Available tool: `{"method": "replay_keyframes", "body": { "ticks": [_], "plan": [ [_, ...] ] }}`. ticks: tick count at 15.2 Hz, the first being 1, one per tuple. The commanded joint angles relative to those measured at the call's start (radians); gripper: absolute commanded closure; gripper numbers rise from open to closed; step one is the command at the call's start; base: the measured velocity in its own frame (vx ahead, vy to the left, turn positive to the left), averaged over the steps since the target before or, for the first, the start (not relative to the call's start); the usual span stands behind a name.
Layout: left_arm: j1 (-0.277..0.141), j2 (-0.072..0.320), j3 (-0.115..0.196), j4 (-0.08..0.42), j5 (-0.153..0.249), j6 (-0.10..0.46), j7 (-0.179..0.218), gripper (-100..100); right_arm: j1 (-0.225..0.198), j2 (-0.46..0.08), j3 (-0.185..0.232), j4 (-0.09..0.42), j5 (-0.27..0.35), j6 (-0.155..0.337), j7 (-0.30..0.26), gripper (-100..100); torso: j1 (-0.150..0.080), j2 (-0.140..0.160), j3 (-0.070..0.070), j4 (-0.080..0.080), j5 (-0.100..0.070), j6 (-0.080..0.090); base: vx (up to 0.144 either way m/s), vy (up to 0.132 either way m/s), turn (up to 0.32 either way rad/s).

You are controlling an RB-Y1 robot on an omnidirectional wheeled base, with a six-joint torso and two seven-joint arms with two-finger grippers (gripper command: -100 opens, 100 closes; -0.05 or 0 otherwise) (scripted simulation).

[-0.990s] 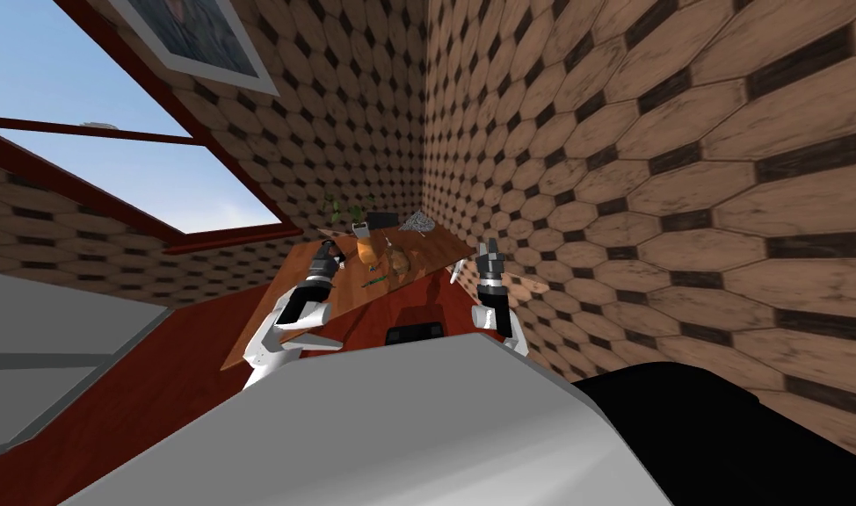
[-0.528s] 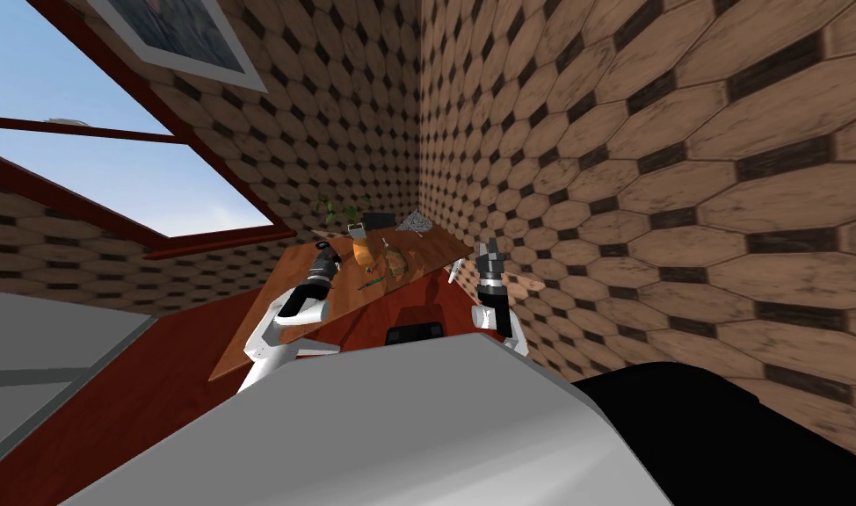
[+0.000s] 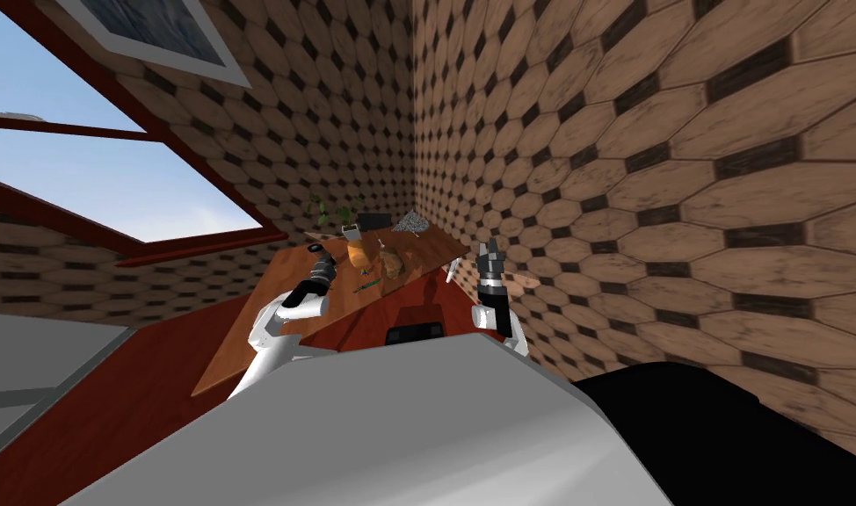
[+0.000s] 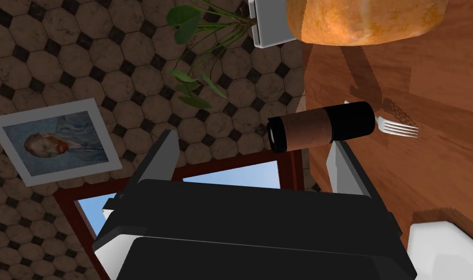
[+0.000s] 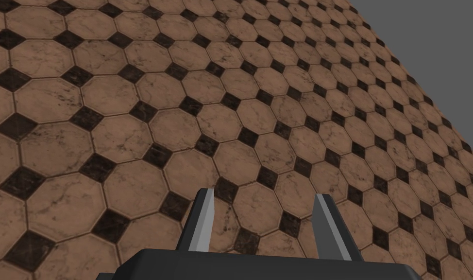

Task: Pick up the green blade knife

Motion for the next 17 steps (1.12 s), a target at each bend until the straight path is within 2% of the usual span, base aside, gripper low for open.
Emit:
{"method": "replay_keyframes", "body": {
  "ticks": [1,2,4,5,7,8,11,12,14,15,16,17],
  "plan": [
    [-0.032,0.005,0.013,0.050,0.004,0.050,0.010,-100,0.000,0.000,0.000,0.000,0.000,0.000,0.000,0,0.000,0.000,0.000,0.000,0.000,0.000,0.019,-0.016,-0.097],
    [-0.032,0.005,0.013,0.068,0.004,0.069,0.010,-100,0.000,0.000,0.000,0.000,0.000,0.000,0.000,0,0.000,0.000,0.000,0.000,0.000,0.001,0.021,-0.016,-0.097],
    [-0.032,0.005,0.013,0.068,0.004,0.079,0.010,-100,0.000,0.000,0.000,0.000,0.000,0.000,0.000,0,0.000,0.000,0.000,0.000,0.000,0.000,0.009,-0.007,-0.003],
    [-0.061,0.013,0.024,0.120,0.010,0.113,0.020,-100,0.000,0.000,0.000,0.000,0.000,0.000,0.000,0,0.000,0.000,0.000,0.000,0.000,0.000,0.012,-0.012,-0.068],
    [-0.061,0.013,0.024,0.120,0.010,0.146,0.020,-100,0.000,0.000,0.000,0.000,0.000,0.000,0.000,0,0.000,0.000,0.000,0.000,0.000,0.000,0.016,-0.010,-0.073],
    [-0.090,0.021,0.035,0.162,0.016,0.170,0.030,-100,0.000,0.000,0.000,0.000,0.000,0.000,0.000,0,0.000,0.000,0.000,0.000,0.000,0.000,0.018,-0.011,-0.113],
    [-0.090,0.021,0.035,0.172,0.016,0.213,0.030,-100,0.000,0.000,0.000,0.000,0.000,0.000,0.000,0,0.000,0.000,0.000,0.000,0.000,0.000,0.016,-0.010,-0.035],
    [-0.119,0.028,0.047,0.222,0.023,0.241,0.040,-100,0.000,0.000,0.000,0.000,0.000,0.000,0.000,0,0.000,0.000,0.000,0.000,0.000,0.000,0.016,-0.014,-0.063],
    [-0.119,0.028,0.047,0.223,0.023,0.278,0.040,-100,0.000,0.000,0.000,0.000,0.000,0.000,0.000,0,0.000,0.000,0.000,0.000,0.000,0.000,0.018,-0.012,-0.078],
    [-0.119,0.028,0.047,0.223,0.023,0.279,0.040,-100,0.000,0.000,0.000,0.000,0.000,0.000,0.000,0,0.000,0.000,0.000,0.000,0.000,0.000,0.009,-0.005,0.003],
    [-0.147,0.034,0.058,0.267,0.029,0.314,0.049,-100,0.000,0.000,0.000,0.000,0.000,0.000,0.000,0,0.000,0.000,0.000,0.000,0.000,0.000,0.014,-0.009,-0.069],
    [-0.147,0.034,0.058,0.274,0.029,0.331,0.049,-100,0.000,0.000,0.000,0.000,0.000,0.000,0.000,0,0.000,0.000,0.000,0.000,0.000,0.000,0.020,-0.012,-0.099]
  ]
}}
